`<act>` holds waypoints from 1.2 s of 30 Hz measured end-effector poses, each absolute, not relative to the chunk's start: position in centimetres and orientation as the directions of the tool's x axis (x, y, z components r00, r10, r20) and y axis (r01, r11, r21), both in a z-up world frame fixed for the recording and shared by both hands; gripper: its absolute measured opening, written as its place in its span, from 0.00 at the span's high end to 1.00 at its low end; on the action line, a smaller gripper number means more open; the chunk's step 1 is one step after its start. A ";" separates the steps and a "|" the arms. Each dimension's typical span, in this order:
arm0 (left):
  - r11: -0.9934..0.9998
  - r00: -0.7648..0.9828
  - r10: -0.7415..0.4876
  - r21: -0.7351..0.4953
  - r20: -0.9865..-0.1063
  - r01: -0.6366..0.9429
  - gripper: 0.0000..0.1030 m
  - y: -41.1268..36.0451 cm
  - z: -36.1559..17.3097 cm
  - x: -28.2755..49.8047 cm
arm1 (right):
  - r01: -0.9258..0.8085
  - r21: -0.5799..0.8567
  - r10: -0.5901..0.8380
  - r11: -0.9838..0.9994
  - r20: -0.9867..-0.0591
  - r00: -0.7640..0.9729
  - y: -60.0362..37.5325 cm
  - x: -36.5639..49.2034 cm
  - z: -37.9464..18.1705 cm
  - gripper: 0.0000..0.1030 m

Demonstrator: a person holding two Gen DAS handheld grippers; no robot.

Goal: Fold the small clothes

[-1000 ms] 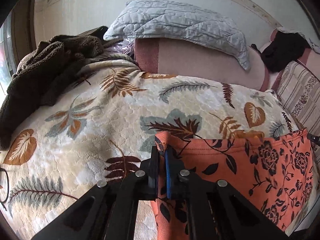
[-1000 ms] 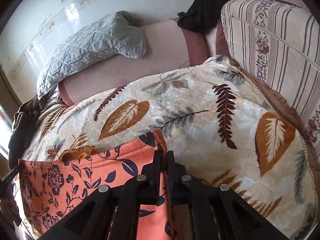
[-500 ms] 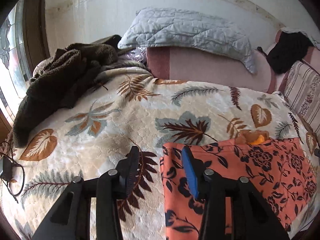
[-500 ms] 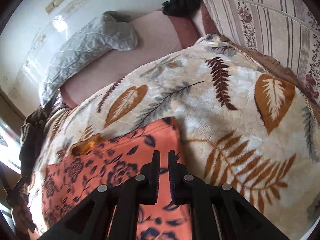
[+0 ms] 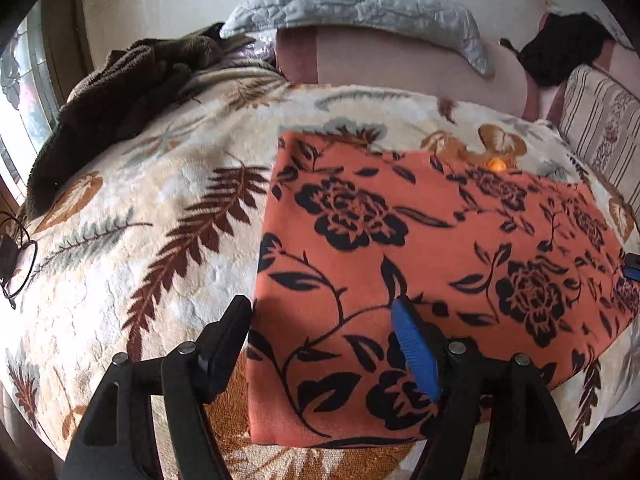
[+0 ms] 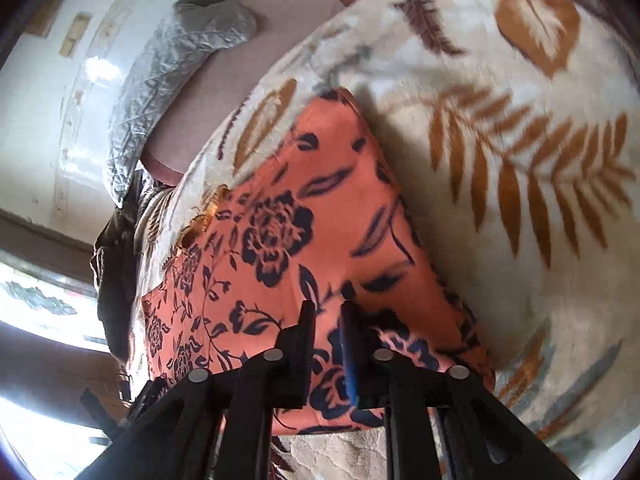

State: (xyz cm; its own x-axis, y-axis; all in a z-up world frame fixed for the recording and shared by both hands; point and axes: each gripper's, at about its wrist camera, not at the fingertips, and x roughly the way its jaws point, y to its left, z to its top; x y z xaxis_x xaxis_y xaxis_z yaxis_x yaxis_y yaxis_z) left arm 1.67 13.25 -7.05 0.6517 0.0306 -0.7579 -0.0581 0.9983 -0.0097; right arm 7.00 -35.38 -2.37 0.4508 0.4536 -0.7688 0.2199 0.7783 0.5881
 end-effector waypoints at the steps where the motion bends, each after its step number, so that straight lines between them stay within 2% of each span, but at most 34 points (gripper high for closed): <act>1: 0.998 0.673 0.028 -0.013 -0.739 -0.057 0.28 13.3 -6.7 1.6 | 0.193 0.598 0.466 0.778 -0.755 0.462 -35.3 7.8 -1.6 0.40; 2: 0.998 0.679 0.028 -0.016 -0.734 -0.057 0.28 13.3 -6.7 1.6 | 0.183 0.610 0.473 0.771 -0.741 0.477 -35.3 8.8 -1.2 0.20; 3: 0.998 0.675 0.025 -0.020 -0.738 -0.059 0.28 13.3 -7.0 1.8 | 0.180 0.617 0.465 0.766 -0.725 0.508 -35.4 9.9 -0.8 0.04; 6: 0.995 0.622 0.024 -0.039 -0.783 -0.087 0.28 13.7 -8.6 2.7 | 0.187 0.645 0.485 0.741 -0.707 0.515 -35.6 14.6 -1.2 0.04; 9: 0.991 0.629 0.008 -0.076 -0.777 -0.107 0.29 14.1 -8.8 3.1 | 0.237 0.747 0.607 0.621 -0.649 0.459 -36.1 19.6 -4.0 0.06; 11: 0.991 0.626 0.005 -0.082 -0.780 -0.110 0.28 14.2 -8.9 3.2 | 0.275 0.726 0.568 0.630 -0.673 0.474 -37.1 21.5 -5.3 0.07; 13: 0.989 0.623 0.006 -0.086 -0.783 -0.117 0.28 14.5 -9.1 3.3 | 0.393 0.703 0.486 0.592 -0.701 0.521 -39.4 21.6 -6.2 0.13; 15: 0.989 0.624 0.005 -0.088 -0.781 -0.119 0.28 14.6 -9.1 3.2 | 0.418 0.716 0.456 0.560 -0.687 0.566 -40.9 20.3 -5.0 0.13; 18: 0.988 0.641 0.008 -0.093 -0.768 -0.124 0.28 14.8 -8.7 2.7 | 0.338 0.686 0.447 0.644 -0.696 0.562 -39.7 16.3 -1.4 0.12; 23: 0.994 0.696 0.010 -0.070 -0.718 -0.086 0.28 14.2 -7.4 1.0 | 0.226 0.686 0.472 0.691 -0.666 0.578 -36.7 4.2 2.6 0.12; 28: 0.998 0.710 -0.018 -0.052 -0.704 -0.026 0.28 12.3 -5.3 -1.6 | 0.329 0.760 0.539 0.561 -0.637 0.551 -35.5 -4.3 -2.1 0.12; 32: 0.997 0.702 -0.065 -0.082 -0.710 0.008 0.28 10.7 -4.0 -3.7 | 0.394 0.818 0.567 0.418 -0.574 0.591 -36.5 -4.6 -5.2 0.12; 35: 0.995 0.693 -0.081 -0.100 -0.716 0.013 0.28 9.7 -3.6 -4.7 | 0.423 0.820 0.552 0.386 -0.573 0.606 -37.1 -3.3 -6.2 0.13; 36: 0.994 0.689 -0.084 -0.104 -0.720 0.013 0.28 9.4 -3.6 -4.8 | 0.424 0.823 0.551 0.377 -0.567 0.612 -37.3 -2.8 -6.4 0.16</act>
State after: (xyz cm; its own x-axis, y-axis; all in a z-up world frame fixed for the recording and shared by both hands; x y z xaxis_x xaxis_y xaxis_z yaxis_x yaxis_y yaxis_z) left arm -4.83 9.43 -3.58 0.6891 -0.0842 -0.7197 0.0128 0.9945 -0.1041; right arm -2.84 -37.30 -6.38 0.6120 0.5510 -0.5674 0.4239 0.3772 0.8235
